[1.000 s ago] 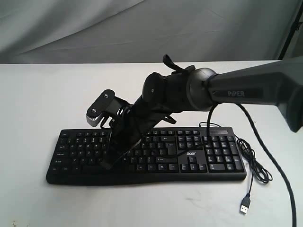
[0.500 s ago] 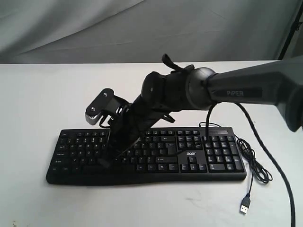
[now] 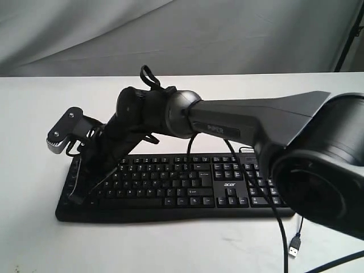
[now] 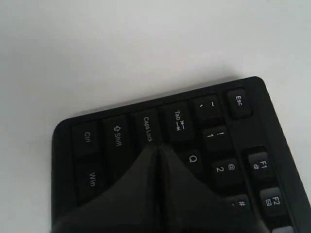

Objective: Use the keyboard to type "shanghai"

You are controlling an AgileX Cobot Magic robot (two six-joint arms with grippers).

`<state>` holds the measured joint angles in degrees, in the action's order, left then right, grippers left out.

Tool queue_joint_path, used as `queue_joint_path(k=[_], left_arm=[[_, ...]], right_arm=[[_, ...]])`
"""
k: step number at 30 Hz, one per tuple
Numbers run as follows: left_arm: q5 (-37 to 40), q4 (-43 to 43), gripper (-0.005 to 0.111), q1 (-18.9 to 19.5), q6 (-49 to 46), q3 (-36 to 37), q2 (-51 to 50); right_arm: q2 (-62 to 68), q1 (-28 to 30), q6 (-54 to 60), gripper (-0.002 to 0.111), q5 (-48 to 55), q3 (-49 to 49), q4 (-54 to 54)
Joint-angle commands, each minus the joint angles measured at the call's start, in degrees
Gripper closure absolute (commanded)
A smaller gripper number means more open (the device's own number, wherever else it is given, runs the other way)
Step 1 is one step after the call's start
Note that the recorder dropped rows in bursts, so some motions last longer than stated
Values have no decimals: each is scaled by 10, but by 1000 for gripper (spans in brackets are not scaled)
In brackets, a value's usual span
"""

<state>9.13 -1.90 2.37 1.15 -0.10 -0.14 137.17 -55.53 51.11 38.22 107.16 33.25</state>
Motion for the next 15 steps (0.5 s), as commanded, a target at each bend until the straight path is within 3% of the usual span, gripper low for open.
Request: queue_joint_path(k=[1,15], left_arm=[[-3,0,107,-4,2,1,1],[-3,0,107,-4,2,1,1]], right_arm=[[-1,0,-1,108,8,10,-3],[12,0,-1,108,6,9,-3]])
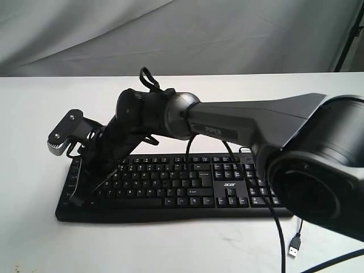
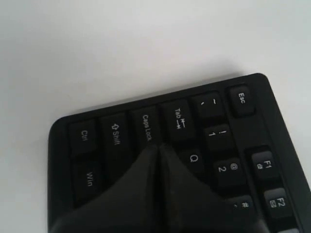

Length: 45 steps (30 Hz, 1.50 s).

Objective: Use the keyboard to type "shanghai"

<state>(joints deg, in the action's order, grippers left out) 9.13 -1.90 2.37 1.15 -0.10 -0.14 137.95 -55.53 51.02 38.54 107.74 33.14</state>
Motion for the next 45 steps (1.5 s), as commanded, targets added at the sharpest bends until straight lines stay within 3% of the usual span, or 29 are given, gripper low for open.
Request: queue_joint_path(k=[1,24,34,37,45], left_arm=[[-3,0,107,-4,2,1,1],[-3,0,107,-4,2,1,1],[-3,0,107,-4,2,1,1],[-3,0,107,-4,2,1,1],[-3,0,107,-4,2,1,1]], right_arm=[[4,0,0,108,2,3,-2],[3,0,-2,108,16,0,3],[-61,8,-67,108,63,0,-91],[-77,17,-69,108,56,-39,-90],[-175,40,-58,108,-81,-252,-59]])
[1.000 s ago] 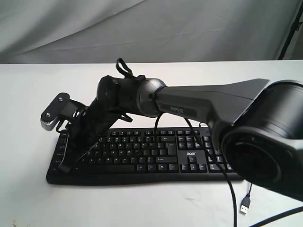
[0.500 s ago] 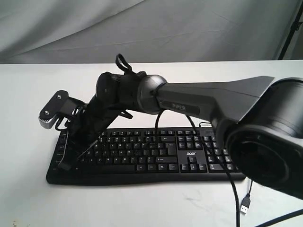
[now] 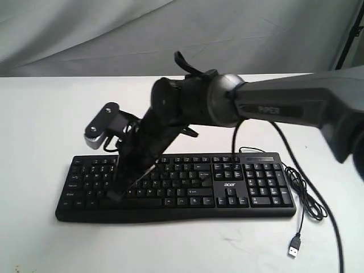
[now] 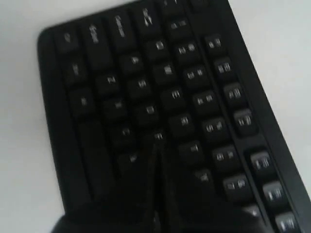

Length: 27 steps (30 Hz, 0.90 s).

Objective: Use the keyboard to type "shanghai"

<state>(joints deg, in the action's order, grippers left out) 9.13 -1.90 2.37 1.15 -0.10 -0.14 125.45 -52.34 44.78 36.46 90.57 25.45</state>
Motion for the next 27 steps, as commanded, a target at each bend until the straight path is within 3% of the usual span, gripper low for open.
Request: queue_joint_path(k=[1,27], left_arm=[[-3,0,107,-4,2,1,1],[-3,0,107,-4,2,1,1]], right_arm=[[-59,9,11,108,-73,-98,29],[-45,9,28,108,-107,-138,60]])
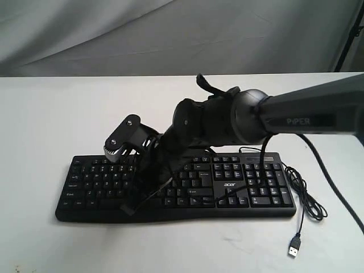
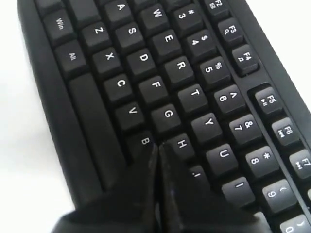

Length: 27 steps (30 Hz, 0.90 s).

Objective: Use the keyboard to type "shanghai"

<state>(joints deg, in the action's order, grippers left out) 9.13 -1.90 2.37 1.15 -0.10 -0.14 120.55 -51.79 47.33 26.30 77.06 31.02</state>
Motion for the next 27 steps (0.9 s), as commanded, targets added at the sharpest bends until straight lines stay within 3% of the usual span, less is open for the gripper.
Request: queue_joint_path(k=[1,15,27], left_arm=[[-3,0,107,-4,2,1,1],[-3,0,107,-4,2,1,1],[-3,0,107,-4,2,1,1]], right_arm=[[5,4,2,108,-6,-3,6],[-3,4,7,108,-20,-3,11],[45,-2,8,108,14,77,4]])
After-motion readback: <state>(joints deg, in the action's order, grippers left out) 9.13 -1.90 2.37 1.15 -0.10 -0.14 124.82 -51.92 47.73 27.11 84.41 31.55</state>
